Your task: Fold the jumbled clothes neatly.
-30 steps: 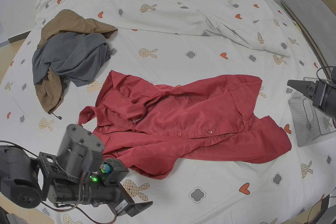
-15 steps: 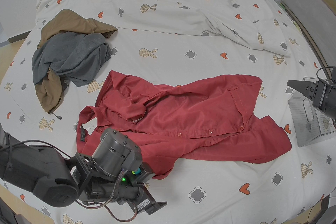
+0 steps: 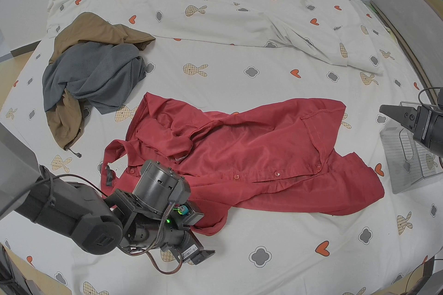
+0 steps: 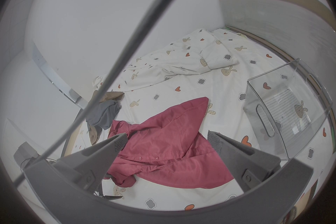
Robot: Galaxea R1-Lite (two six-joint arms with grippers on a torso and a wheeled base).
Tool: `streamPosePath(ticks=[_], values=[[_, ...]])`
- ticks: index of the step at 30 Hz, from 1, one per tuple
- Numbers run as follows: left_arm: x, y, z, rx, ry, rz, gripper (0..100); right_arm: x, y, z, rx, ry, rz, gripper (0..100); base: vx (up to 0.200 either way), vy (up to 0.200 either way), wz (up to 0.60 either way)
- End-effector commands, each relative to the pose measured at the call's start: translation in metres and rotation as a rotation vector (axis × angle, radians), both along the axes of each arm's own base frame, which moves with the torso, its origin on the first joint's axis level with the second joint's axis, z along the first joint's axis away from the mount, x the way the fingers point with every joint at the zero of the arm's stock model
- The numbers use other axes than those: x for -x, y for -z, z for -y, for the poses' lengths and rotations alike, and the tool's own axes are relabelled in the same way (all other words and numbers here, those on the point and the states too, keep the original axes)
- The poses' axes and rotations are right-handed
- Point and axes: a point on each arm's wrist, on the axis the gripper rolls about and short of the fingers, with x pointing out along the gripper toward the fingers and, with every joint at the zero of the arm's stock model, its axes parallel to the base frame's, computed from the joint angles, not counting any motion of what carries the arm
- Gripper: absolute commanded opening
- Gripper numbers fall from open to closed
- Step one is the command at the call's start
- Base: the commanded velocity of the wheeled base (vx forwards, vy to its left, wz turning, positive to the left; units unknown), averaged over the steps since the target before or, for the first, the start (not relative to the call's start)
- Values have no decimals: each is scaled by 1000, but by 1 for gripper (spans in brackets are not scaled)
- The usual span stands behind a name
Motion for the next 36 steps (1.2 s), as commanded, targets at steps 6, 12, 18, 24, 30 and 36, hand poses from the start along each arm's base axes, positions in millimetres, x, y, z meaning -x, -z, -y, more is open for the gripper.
streamPosePath(ticks=[6, 12, 18, 24, 30, 36], values=[[-4, 5, -6, -7, -20, -6, 0, 0, 0, 0, -1, -2, 2, 100, 0, 0, 0], [12, -18, -16, 35, -17, 39, 0, 4, -2, 0, -4, -7, 13, 100, 0, 0, 0], [41, -50, -27, 102, 24, 106, 0, 4, -2, -1, -3, -15, 9, 100, 0, 0, 0], [74, -70, -41, 87, 84, -15, 0, 5, 0, -4, -1, -30, 3, 100, 0, 0, 0], [89, -75, -50, 92, 73, -286, 0, 5, 2, -5, 1, -38, -4, 100, 0, 0, 0], [88, -78, -45, 166, 88, -404, 0, 4, 4, -6, 4, -44, -11, 100, 0, 0, 0]])
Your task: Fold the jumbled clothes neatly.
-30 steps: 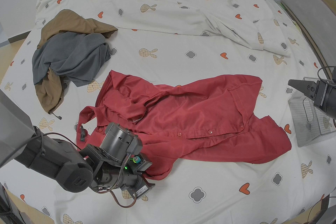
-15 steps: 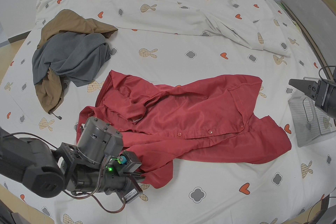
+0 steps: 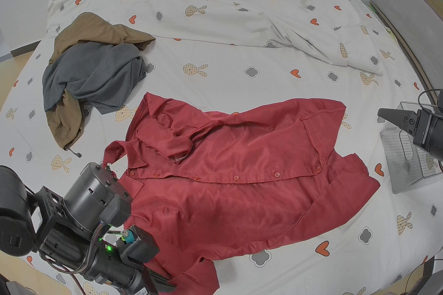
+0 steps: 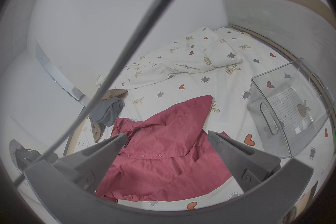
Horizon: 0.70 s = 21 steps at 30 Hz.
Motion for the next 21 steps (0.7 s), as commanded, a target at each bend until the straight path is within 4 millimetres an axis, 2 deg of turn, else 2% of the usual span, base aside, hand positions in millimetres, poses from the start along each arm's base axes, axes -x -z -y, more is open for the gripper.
streamPosePath(ticks=[1, 7, 13, 14, 21], values=[[1, -10, 3, 60, 12, -31, 0, -1, 3, -2, 5, -11, -13, 100, 0, 0, 0], [0, 2, 9, 25, 18, -82, 0, -1, 4, -3, 5, -14, -15, 100, 0, 0, 0], [2, 5, 8, 15, 20, -94, 0, -1, 5, -3, 7, -15, -21, 100, 0, 0, 0], [3, 5, 8, 16, 22, -94, 100, -2, 5, -3, 7, -14, -22, 100, 0, 0, 0], [12, -4, 5, 47, -2, -94, 100, -8, 16, -5, 24, -8, -70, 100, 0, 0, 0]])
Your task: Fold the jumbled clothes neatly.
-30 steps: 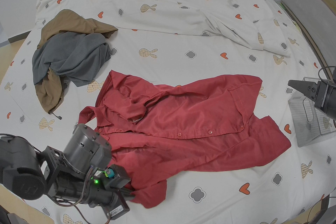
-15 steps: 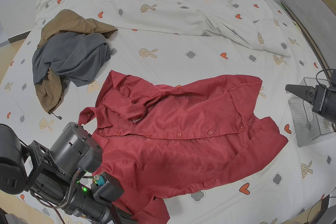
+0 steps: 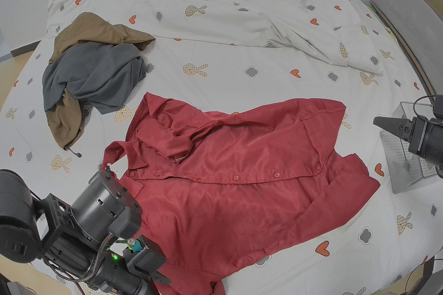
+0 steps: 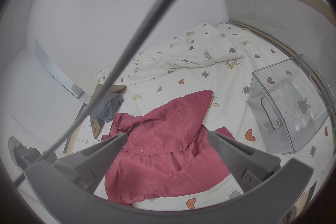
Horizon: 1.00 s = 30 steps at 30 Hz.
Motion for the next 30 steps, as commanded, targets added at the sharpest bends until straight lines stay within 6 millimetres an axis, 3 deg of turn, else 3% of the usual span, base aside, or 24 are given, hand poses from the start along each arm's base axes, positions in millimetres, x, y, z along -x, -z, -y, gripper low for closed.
streamPosePath(ticks=[1, 4, 7, 9, 10, 14, 17, 18, 21, 26, 30], values=[[7, -9, -6, 31, -21, 14, 100, -11, 10, -2, 19, 11, -54, 100, 0, 0, 0], [9, -17, -10, 52, -38, 32, 100, -19, 19, -4, 36, 18, -100, 100, 0, 0, 0], [8, -32, -22, 90, -106, 112, 100, -41, 45, -8, 75, 35, -218, 100, 0, 0, 0], [7, -36, -25, 95, -130, 138, 100, -46, 51, -7, 83, 45, -248, 100, 0, 0, 0], [2, -48, -34, 123, -193, 196, 100, -60, 69, -9, 107, 57, -327, 100, 0, 0, 0], [-10, -78, -54, 205, -335, 300, 100, -80, 95, -19, 173, 43, -503, 100, 0, 0, 0], [-16, -90, -60, 238, -403, 324, 100, -88, 98, -24, 205, 50, -571, 100, 0, 0, 0], [-21, -106, -67, 284, -492, 342, 100, -99, 100, -28, 219, 92, -663, 100, 0, 0, 0], [-25, -117, -79, 313, -583, 366, 100, -108, 93, -31, 178, 134, -697, 100, 0, 0, 0], [-26, -118, -93, 311, -654, 389, 100, -119, 85, -34, 171, 142, -683, 100, 0, 0, 0], [-25, -117, -96, 311, -662, 395, 100, -138, 87, -41, 211, 165, -727, 100, 0, 0, 0]])
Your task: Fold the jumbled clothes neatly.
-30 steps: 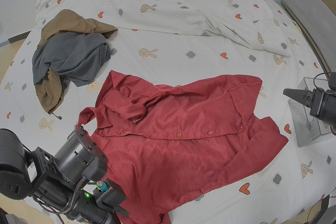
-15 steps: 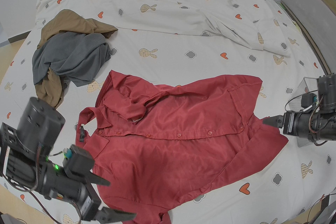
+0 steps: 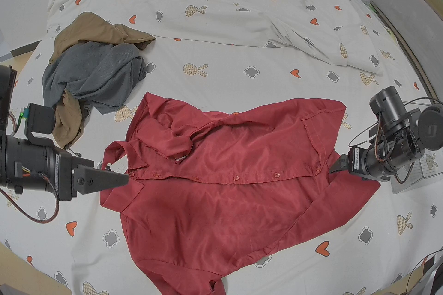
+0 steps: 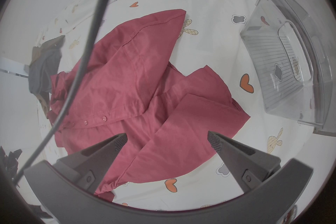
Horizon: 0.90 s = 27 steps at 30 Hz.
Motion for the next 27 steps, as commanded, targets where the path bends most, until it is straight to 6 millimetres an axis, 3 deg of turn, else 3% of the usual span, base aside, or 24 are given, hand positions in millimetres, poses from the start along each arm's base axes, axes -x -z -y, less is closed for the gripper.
streamPosePath(ticks=[1, 18, 27], values=[[5, -8, -9, 20, -41, 41, 100, -32, 19, -12, 77, 33, -101, 100, 0, 0, 0], [7, -11, -14, 24, -63, 58, 100, -52, 46, -12, 169, 101, -175, 100, 0, 0, 0], [8, -11, -14, 25, -63, 59, 100, -50, 52, -10, 203, 114, -196, 100, 0, 0, 0]])
